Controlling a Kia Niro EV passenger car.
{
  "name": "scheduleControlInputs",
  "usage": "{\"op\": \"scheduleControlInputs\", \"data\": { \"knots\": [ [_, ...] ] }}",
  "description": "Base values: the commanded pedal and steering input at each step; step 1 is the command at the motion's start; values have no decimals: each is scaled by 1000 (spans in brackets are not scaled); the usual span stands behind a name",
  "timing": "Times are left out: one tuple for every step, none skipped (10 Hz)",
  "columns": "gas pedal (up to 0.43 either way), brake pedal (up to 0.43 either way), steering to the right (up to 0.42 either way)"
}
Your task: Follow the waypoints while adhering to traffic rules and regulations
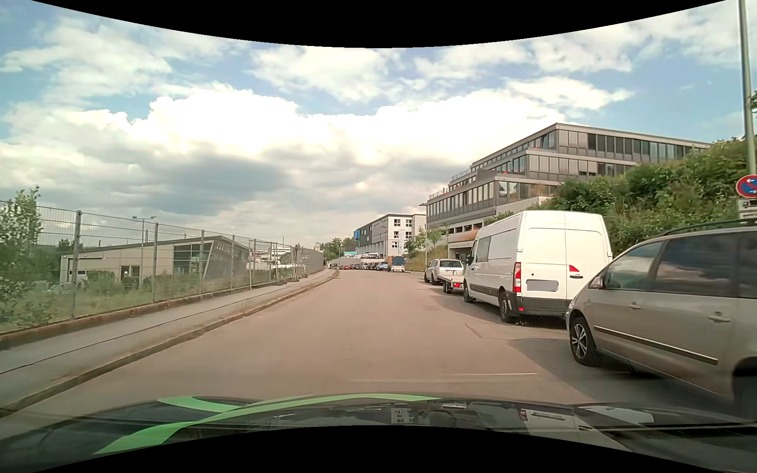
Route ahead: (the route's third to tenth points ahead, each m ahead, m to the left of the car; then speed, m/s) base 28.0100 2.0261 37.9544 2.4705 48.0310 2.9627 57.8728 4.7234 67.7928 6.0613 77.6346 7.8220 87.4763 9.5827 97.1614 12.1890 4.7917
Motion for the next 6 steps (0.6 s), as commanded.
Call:
{"op": "scheduleControlInputs", "data": {
  "knots": [
    [130, 0, -16],
    [130, 0, -17],
    [130, 0, -16],
    [130, 0, -17],
    [130, 0, -17],
    [130, 0, -17]
  ]
}}
